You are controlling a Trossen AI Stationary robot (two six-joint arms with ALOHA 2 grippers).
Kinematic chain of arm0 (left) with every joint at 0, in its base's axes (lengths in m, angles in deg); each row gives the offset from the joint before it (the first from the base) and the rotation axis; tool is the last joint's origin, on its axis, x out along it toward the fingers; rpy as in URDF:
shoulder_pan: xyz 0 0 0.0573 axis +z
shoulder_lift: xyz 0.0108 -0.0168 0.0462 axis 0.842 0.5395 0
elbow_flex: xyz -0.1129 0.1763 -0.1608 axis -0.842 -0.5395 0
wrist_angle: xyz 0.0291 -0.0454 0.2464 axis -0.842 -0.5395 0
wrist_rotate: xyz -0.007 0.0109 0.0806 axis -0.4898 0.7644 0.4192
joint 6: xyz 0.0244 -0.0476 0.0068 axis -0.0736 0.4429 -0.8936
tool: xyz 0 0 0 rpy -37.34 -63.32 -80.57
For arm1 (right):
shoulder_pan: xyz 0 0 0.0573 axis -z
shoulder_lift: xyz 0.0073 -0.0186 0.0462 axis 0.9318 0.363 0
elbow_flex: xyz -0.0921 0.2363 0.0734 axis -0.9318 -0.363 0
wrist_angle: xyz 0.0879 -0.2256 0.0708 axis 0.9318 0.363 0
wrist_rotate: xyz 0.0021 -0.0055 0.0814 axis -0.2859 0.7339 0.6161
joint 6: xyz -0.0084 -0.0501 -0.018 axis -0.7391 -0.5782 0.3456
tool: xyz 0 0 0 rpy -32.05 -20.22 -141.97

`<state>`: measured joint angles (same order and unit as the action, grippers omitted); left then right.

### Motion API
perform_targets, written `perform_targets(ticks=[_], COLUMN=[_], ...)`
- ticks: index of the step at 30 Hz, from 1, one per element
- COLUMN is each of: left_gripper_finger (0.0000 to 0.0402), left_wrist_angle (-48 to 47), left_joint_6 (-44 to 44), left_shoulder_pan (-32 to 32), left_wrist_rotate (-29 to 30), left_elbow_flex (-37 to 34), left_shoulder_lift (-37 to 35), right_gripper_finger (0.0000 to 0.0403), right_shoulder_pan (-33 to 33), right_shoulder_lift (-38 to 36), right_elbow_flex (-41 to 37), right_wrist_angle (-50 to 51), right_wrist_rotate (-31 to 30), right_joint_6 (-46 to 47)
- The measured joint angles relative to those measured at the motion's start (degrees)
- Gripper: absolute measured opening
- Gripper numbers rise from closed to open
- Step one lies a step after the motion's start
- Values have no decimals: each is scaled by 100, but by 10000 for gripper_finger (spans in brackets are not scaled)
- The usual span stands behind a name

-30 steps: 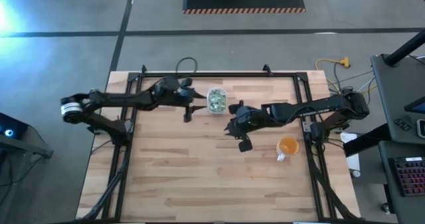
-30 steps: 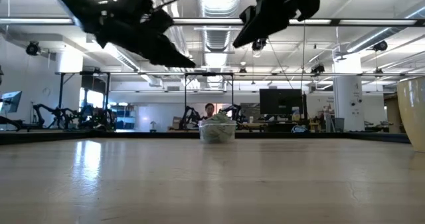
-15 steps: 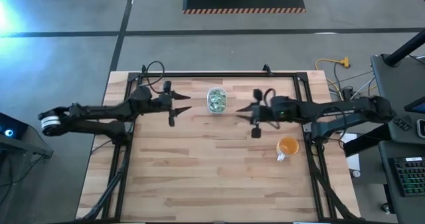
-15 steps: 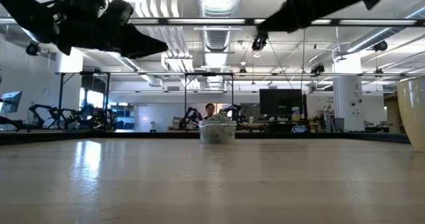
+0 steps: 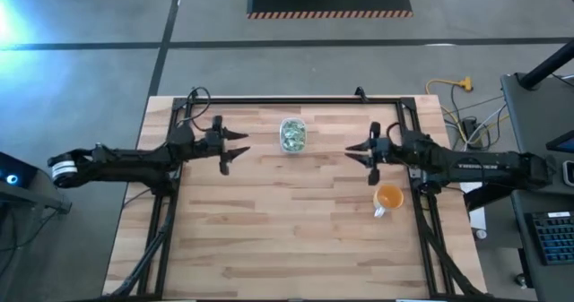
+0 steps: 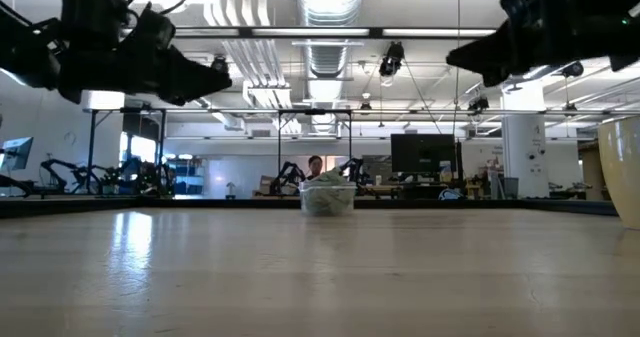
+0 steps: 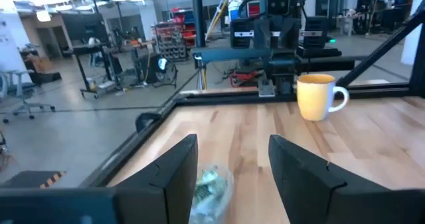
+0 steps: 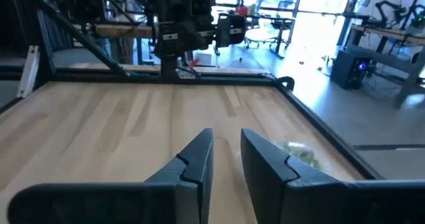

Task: Pick and place Stevia / Truvia into bins
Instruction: Return to Home Position

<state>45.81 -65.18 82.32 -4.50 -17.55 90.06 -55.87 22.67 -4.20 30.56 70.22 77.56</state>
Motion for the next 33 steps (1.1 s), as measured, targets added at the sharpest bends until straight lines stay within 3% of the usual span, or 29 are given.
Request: perform_targets(ticks=[11, 16, 22, 28, 33], left_gripper_finger=[170, 170, 170, 170, 170], left_wrist_angle=[146, -531, -671, -612, -617], left_joint_6=[213, 315, 354, 361, 361], left_shoulder_pan=[7, 7, 7, 4, 4], left_wrist_rotate=[107, 109, 111, 107, 102], left_elbow_flex=[-807, -833, -836, -839, -841], left_shoulder_lift=[-1253, -1558, -1491, -1470, -1483], right_gripper_finger=[68, 68, 68, 68, 68], right_shoulder_pan=[-9, -41, -539, -1163, -1246], right_shoulder_lift=[-1562, -2047, -2144, -2144, -2159], right_elbow_flex=[-1000, -1397, -1399, -1399, -1399], right_wrist_angle=[-1, -59, 36, -31, 200], right_wrist_rotate=[26, 27, 139, -360, -814], right_joint_6=[462, 668, 657, 329, 320])
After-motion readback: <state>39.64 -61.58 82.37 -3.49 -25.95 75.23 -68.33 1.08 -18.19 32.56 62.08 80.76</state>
